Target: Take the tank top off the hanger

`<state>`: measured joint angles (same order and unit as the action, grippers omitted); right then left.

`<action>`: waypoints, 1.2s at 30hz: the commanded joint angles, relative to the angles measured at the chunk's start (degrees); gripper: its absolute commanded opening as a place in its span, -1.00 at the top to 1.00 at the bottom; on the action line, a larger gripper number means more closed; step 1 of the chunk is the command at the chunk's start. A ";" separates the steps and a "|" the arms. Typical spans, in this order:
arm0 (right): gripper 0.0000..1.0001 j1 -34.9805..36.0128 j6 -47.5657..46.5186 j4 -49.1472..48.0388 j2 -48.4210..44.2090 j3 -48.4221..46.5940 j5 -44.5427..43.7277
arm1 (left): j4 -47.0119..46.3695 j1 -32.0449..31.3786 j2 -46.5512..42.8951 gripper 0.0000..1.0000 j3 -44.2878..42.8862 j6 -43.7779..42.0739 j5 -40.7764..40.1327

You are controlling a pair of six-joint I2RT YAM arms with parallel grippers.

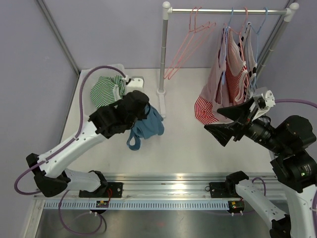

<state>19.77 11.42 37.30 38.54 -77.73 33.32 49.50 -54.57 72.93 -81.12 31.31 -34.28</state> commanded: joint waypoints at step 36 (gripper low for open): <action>-0.99 0.18 3.52 2.95 -1.81 -0.04 -27.78 | 5.87 53.86 32.73 -0.98 -55.46 -15.84 22.15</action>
<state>19.77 13.39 41.74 35.27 -77.21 11.31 56.12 -1.02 109.95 -134.91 16.34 -12.27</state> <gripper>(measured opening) 0.993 0.987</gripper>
